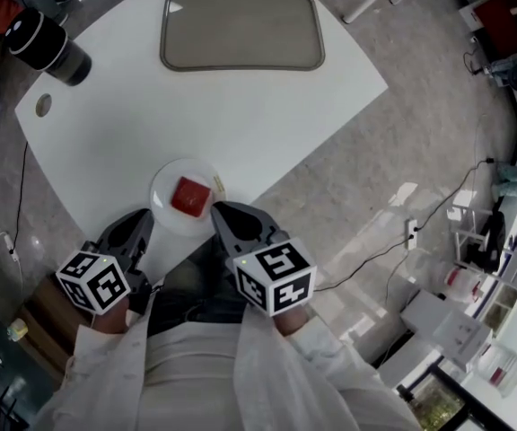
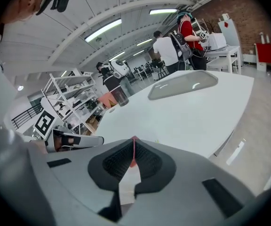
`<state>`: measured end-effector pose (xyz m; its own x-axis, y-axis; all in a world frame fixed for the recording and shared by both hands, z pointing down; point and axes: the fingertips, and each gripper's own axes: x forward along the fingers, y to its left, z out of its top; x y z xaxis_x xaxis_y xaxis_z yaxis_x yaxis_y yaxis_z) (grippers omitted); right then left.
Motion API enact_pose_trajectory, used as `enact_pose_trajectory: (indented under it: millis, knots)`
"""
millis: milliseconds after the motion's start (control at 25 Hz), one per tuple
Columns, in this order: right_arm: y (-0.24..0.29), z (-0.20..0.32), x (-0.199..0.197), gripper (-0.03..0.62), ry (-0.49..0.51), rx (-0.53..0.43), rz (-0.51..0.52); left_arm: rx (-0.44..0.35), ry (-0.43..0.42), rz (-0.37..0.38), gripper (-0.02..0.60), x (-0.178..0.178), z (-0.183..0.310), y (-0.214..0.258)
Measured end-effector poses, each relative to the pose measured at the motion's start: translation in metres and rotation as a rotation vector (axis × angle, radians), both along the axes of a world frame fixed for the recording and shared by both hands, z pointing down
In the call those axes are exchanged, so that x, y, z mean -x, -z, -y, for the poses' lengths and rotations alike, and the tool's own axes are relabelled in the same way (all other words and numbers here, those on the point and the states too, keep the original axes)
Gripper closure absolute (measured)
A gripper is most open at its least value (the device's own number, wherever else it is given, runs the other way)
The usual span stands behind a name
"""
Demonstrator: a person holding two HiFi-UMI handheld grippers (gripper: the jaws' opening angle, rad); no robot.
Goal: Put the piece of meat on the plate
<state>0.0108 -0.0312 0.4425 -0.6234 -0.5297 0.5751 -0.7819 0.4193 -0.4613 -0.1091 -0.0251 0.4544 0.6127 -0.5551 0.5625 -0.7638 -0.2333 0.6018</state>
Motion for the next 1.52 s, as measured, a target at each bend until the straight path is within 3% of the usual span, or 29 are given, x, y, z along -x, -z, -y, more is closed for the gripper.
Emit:
enact_pose_trajectory:
  millis: [800, 960, 1520]
  knots:
    - [-0.041, 0.006, -0.011, 0.576, -0.057, 0.070, -0.087, 0.095, 0.002, 0.078, 0.568, 0.014, 0.000, -0.043]
    - [-0.045, 0.008, -0.017, 0.511, -0.077, 0.081, -0.102, 0.113, 0.001, 0.067, 0.511, 0.010, -0.001, -0.044]
    - [-0.066, -0.006, -0.014, 0.482, -0.054, 0.173, -0.122, 0.178, 0.022, 0.057, 0.459, 0.003, -0.009, -0.048]
